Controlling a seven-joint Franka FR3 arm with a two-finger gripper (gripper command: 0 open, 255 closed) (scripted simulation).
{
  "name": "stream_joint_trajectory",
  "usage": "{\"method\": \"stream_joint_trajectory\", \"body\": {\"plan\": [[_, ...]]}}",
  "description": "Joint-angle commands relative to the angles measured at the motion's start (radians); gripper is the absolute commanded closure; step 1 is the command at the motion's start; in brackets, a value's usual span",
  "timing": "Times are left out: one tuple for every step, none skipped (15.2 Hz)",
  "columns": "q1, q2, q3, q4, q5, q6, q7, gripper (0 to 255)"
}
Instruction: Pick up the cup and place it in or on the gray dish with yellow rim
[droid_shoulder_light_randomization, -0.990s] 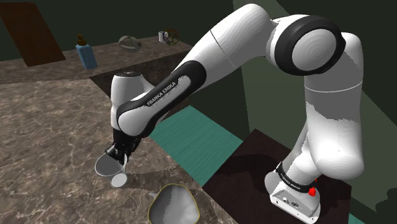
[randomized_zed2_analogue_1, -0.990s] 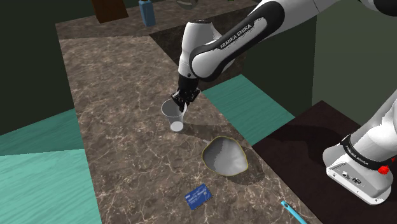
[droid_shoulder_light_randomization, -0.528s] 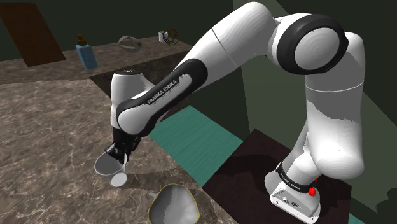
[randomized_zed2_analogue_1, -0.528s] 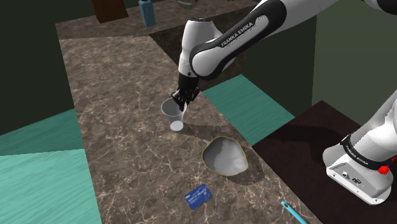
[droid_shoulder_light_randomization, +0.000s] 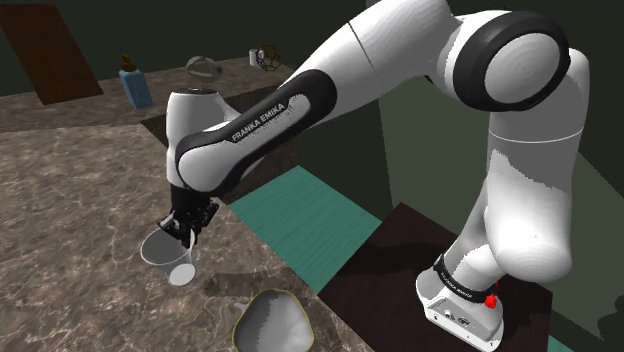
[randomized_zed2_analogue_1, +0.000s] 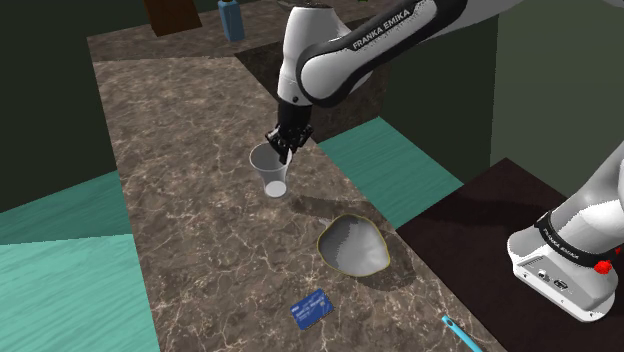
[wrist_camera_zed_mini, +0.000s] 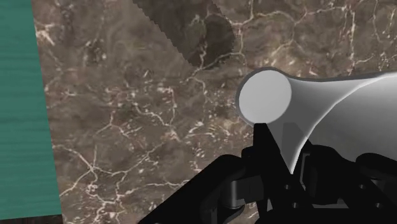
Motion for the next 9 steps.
{"method": "stream_joint_trajectory", "body": {"plan": [[-0.004,-0.020,0.002,-0.002,0.004,-0.018,0.001,255],[-0.005,-0.028,0.003,0.002,0.005,-0.029,0.002,255],[-0.006,-0.036,0.004,0.005,0.006,-0.040,0.004,255],[-0.007,-0.043,0.005,0.009,0.007,-0.051,0.005,255],[-0.008,-0.051,0.005,0.012,0.007,-0.062,0.007,255],[-0.008,-0.058,0.006,0.016,0.008,-0.072,0.009,255],[-0.009,-0.065,0.006,0.021,0.009,-0.083,0.010,255],[-0.010,-0.072,0.007,0.025,0.010,-0.095,0.012,255],[-0.011,-0.079,0.008,0.030,0.011,-0.106,0.014,255]]}}
